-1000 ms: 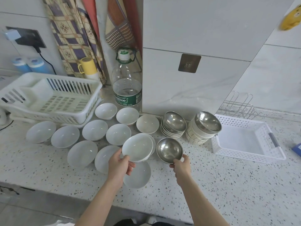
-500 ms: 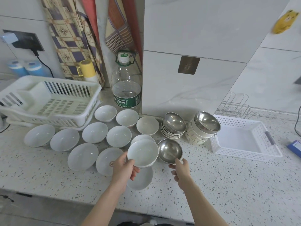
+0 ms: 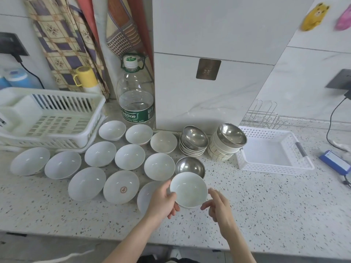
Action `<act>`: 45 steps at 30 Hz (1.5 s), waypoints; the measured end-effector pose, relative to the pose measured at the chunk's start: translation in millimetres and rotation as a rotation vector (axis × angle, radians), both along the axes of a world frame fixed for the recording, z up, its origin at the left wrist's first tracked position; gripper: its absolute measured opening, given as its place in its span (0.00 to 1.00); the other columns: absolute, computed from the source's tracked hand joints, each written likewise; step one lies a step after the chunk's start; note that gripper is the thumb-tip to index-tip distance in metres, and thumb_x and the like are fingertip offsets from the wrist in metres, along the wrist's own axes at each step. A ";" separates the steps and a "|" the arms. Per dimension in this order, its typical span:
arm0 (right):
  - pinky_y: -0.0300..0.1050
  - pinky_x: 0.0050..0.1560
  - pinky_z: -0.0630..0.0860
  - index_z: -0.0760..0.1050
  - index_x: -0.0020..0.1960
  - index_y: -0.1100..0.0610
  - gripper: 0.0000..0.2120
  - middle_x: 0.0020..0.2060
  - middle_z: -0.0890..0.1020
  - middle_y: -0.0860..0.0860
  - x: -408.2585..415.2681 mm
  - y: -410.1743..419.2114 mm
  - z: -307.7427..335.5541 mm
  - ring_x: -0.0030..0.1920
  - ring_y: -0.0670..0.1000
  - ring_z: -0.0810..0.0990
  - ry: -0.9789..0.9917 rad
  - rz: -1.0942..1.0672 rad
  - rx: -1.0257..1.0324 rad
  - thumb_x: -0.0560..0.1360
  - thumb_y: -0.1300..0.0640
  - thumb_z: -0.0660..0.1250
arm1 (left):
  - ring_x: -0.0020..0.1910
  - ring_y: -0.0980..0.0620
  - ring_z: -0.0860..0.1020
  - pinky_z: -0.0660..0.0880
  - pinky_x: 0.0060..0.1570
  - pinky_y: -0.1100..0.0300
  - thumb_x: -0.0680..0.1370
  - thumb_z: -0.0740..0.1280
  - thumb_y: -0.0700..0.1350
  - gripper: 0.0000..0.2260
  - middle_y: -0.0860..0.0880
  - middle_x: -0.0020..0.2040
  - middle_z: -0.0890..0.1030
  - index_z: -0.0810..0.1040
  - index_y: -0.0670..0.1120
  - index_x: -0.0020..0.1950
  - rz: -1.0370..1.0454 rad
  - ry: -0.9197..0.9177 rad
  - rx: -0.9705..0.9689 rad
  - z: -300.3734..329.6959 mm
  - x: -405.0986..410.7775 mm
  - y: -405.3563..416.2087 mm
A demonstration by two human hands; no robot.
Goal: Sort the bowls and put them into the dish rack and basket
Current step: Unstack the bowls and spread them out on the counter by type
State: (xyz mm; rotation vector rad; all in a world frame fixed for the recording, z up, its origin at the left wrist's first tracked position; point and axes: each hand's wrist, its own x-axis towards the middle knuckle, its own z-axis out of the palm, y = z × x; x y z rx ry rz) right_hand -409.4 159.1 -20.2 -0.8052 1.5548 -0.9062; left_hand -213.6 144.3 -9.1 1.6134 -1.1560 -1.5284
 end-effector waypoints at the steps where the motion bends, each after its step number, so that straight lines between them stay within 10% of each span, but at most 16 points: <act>1: 0.35 0.23 0.64 0.77 0.57 0.55 0.09 0.30 0.82 0.56 -1.0 3.4 -0.5 0.23 0.45 0.66 0.025 0.032 -0.004 0.81 0.54 0.61 | 0.21 0.54 0.73 0.68 0.20 0.62 0.79 0.57 0.36 0.24 0.47 0.25 0.80 0.66 0.62 0.66 -0.019 0.001 0.004 -2.8 -3.7 1.6; 6: 0.36 0.28 0.68 0.72 0.60 0.56 0.13 0.33 0.81 0.53 -9.2 11.2 -6.5 0.25 0.40 0.72 0.211 0.099 0.034 0.77 0.64 0.61 | 0.22 0.55 0.75 0.70 0.23 0.63 0.80 0.58 0.39 0.21 0.49 0.27 0.81 0.67 0.68 0.59 -0.117 -0.033 -0.027 -10.0 -20.3 7.4; 10: 0.36 0.28 0.69 0.72 0.59 0.54 0.12 0.34 0.82 0.52 -16.3 16.4 -11.3 0.26 0.39 0.74 0.308 0.125 0.041 0.77 0.61 0.61 | 0.24 0.58 0.77 0.73 0.26 0.65 0.81 0.62 0.47 0.18 0.50 0.33 0.83 0.67 0.53 0.71 -0.194 -0.129 -0.020 -14.1 -26.6 10.4; 16: 0.35 0.26 0.68 0.72 0.59 0.53 0.12 0.36 0.84 0.55 -18.2 17.7 -18.6 0.25 0.39 0.74 0.344 0.166 0.067 0.77 0.60 0.60 | 0.54 0.52 0.80 0.79 0.52 0.56 0.75 0.68 0.59 0.39 0.52 0.63 0.77 0.48 0.56 0.79 -0.421 -0.379 -0.067 -11.4 -27.5 15.1; 33: 0.38 0.31 0.70 0.69 0.61 0.51 0.13 0.39 0.84 0.52 -4.1 4.7 -20.9 0.35 0.46 0.78 0.407 0.331 0.122 0.76 0.58 0.59 | 0.48 0.47 0.82 0.76 0.39 0.56 0.73 0.71 0.58 0.48 0.47 0.54 0.81 0.40 0.49 0.80 -0.573 -0.761 -0.016 -20.3 -18.0 13.7; 45: 0.34 0.25 0.66 0.67 0.63 0.52 0.16 0.40 0.83 0.53 -4.5 2.7 -24.7 0.23 0.38 0.70 0.426 0.350 0.155 0.76 0.59 0.58 | 0.40 0.50 0.76 0.72 0.33 0.58 0.71 0.71 0.57 0.43 0.50 0.48 0.79 0.49 0.48 0.77 -0.559 -0.793 -0.038 -19.4 -19.2 13.8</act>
